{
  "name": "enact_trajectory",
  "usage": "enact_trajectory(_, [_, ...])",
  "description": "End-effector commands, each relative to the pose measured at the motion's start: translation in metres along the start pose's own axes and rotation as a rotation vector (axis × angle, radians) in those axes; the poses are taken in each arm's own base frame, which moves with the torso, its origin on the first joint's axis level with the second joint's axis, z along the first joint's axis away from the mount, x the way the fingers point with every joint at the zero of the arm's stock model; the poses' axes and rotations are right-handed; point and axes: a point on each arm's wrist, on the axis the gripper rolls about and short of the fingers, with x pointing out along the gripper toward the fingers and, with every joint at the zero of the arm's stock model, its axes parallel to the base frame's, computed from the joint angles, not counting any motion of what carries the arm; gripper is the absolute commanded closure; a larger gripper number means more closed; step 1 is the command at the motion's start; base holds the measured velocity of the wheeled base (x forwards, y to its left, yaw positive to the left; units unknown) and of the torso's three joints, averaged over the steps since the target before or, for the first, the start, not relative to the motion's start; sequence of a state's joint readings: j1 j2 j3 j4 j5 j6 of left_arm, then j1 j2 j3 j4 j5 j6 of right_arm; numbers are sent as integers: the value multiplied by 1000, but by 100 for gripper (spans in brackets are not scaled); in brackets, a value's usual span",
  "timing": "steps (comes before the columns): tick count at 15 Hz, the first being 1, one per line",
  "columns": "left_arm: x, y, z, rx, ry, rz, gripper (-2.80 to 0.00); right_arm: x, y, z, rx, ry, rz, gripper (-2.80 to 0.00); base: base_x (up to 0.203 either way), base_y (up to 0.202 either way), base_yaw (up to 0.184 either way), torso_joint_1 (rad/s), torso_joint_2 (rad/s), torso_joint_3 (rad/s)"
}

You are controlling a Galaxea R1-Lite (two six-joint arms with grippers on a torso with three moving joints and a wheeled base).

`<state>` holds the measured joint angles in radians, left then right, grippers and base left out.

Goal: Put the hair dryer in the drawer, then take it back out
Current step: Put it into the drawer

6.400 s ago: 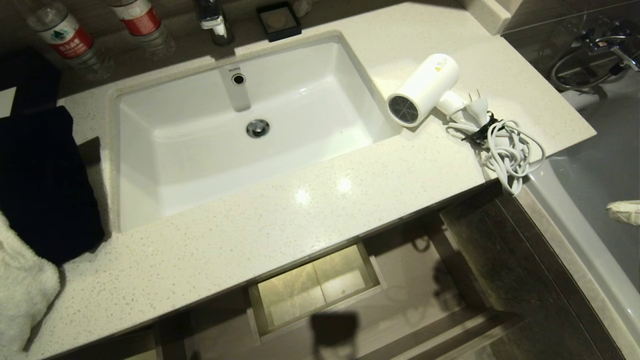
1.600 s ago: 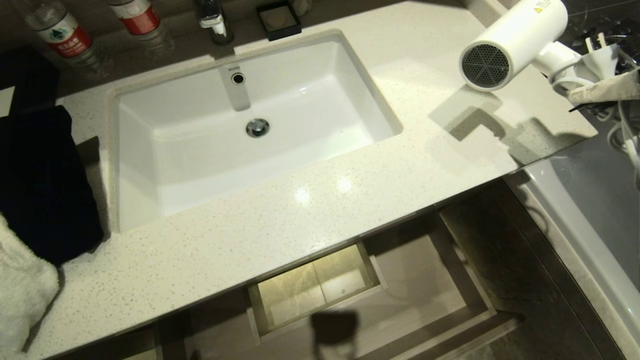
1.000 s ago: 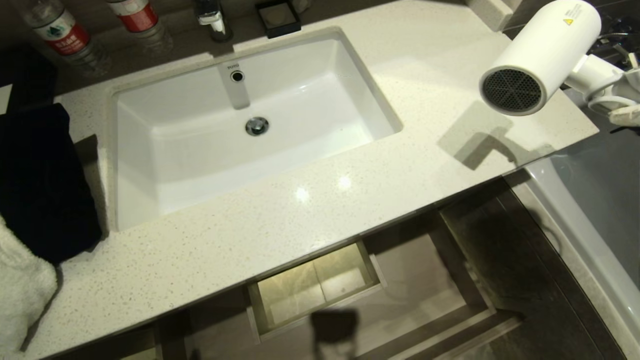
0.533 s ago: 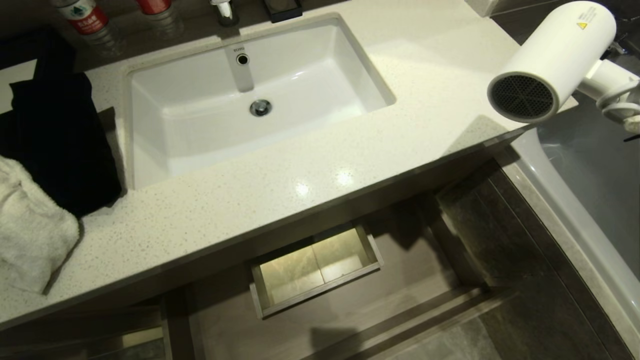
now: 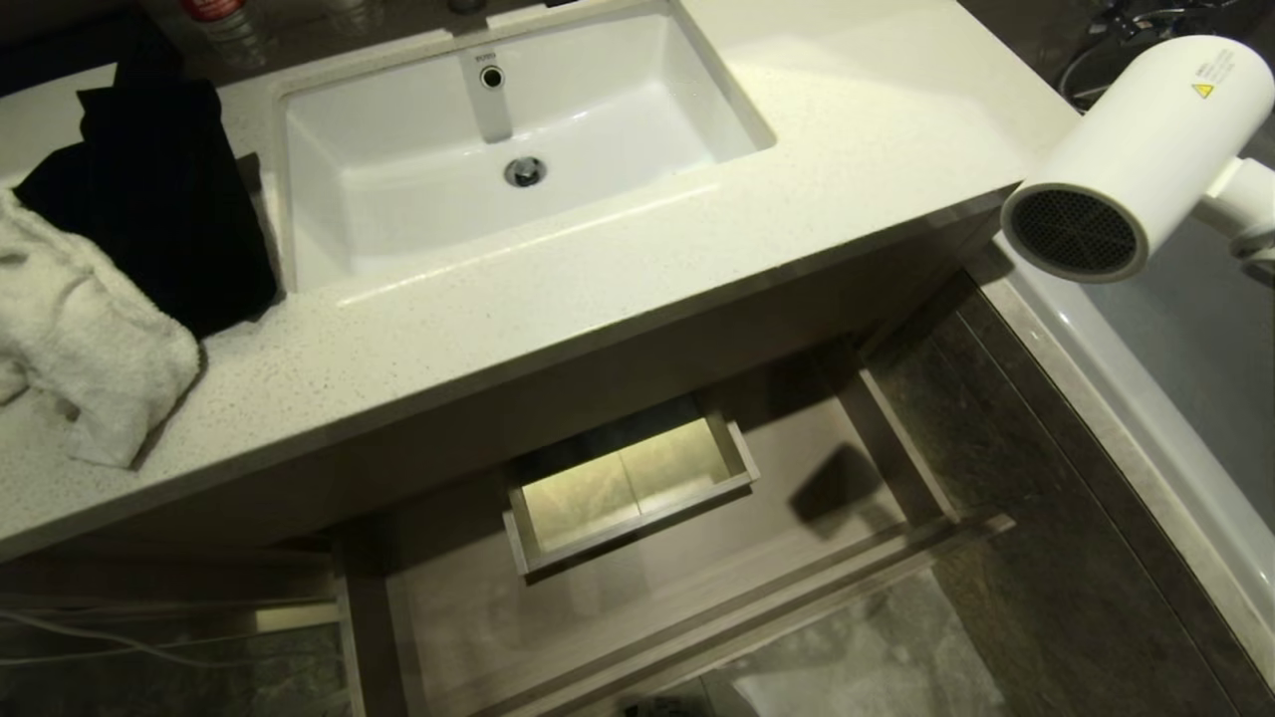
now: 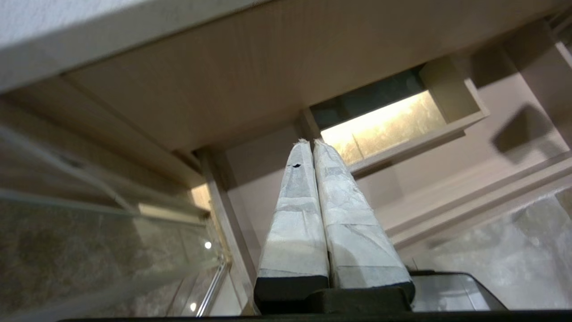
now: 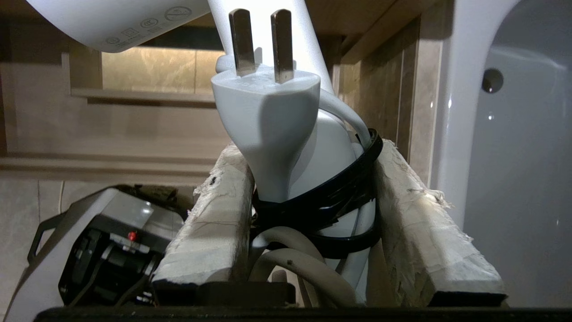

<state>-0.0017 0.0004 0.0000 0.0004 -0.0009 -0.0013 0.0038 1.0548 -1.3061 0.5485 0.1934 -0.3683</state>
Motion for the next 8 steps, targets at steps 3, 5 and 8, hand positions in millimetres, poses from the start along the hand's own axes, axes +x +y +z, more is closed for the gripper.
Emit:
enact_trajectory(3, [0, 0, 0, 0, -1, 1, 0, -8, 4, -10, 2, 0, -14, 0, 0, 0, 0, -310, 111, -198])
enact_trajectory(5, [0, 0, 0, 0, 1, 1, 0, -8, 5, -13, 2, 5, -11, 0, 0, 0, 0, -289, 79, -216])
enact_trajectory(8, [0, 0, 0, 0, 0, 1, 0, -12, 9, -19, 3, 9, -11, 0, 0, 0, 0, -279, 45, -231])
